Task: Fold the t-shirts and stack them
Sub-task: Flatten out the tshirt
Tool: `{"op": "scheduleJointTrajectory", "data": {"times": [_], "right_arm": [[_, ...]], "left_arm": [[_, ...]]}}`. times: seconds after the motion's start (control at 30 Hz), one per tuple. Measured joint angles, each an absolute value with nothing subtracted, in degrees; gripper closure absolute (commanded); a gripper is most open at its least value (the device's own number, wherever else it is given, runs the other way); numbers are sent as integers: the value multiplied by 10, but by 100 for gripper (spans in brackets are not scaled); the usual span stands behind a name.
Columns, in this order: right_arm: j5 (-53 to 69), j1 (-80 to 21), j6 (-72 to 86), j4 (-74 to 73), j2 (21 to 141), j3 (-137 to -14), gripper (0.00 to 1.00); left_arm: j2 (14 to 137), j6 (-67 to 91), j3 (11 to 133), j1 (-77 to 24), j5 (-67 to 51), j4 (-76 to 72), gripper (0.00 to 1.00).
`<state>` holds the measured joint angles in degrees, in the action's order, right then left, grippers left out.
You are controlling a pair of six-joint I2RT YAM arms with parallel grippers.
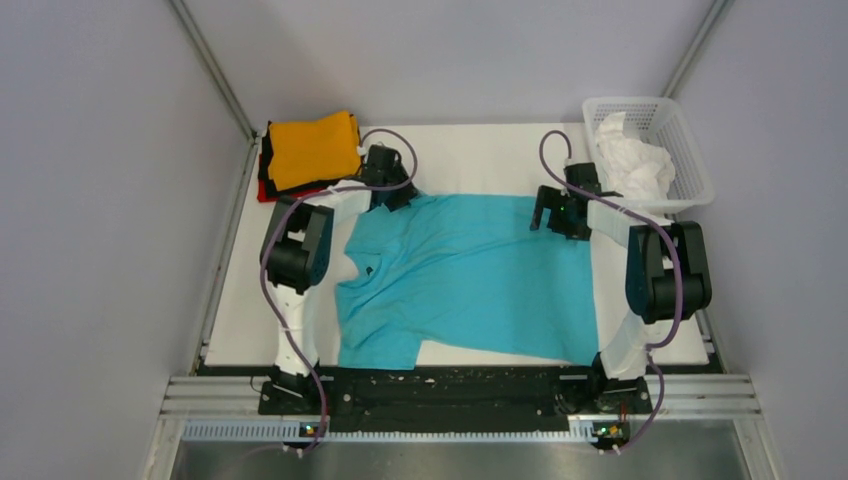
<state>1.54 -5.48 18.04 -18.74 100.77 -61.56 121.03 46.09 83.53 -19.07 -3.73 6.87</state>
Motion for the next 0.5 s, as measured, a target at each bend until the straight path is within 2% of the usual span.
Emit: {"op": "scheduleJointTrajectory", "data": {"times": [0.2, 0.23, 0.27, 0.43, 0.5], "right_arm": [[13, -55, 180, -188, 1008, -616, 1], [13, -55, 180, -188, 1008, -616, 1], [13, -55, 180, -189, 1008, -616, 1], [8, -55, 180, -190, 1008, -616, 1], [4, -55, 180, -191, 1008, -616, 1]], "left_arm": [[1224, 471, 851, -191, -36, 69, 88], [1228, 468, 858, -191, -35, 69, 97], [1231, 469, 864, -191, -34, 69, 100], [1252, 460, 927, -191, -24, 66, 98], [1268, 451, 963, -191, -24, 62, 82]]}}
